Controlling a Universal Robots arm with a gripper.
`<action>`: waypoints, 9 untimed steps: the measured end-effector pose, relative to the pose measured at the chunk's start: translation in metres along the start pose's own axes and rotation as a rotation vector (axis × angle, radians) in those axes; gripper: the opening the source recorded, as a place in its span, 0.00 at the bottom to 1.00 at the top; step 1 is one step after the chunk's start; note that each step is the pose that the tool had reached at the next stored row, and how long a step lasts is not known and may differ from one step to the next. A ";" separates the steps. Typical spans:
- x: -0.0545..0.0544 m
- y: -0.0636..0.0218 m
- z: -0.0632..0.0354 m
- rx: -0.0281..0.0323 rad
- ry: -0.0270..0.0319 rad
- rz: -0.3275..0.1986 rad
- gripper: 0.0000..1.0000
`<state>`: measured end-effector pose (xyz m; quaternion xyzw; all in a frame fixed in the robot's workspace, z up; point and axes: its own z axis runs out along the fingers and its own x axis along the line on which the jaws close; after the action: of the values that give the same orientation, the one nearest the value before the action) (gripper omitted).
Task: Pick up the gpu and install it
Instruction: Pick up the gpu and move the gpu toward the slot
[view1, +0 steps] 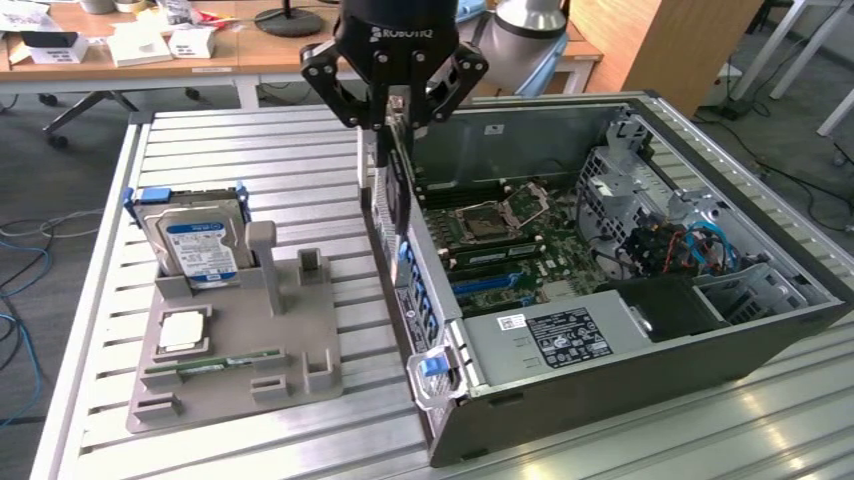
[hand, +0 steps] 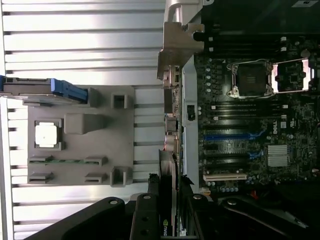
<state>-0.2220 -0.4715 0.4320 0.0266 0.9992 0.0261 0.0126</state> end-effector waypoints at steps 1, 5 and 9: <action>-0.004 0.0002 0.0001 -0.0003 0.0000 0.000 0.27; -0.019 0.0012 0.0005 -0.0017 0.0001 0.000 0.27; -0.036 0.0024 0.0010 -0.0035 0.0002 0.000 0.27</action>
<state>-0.1856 -0.4710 0.4320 0.0265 0.9992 0.0278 0.0126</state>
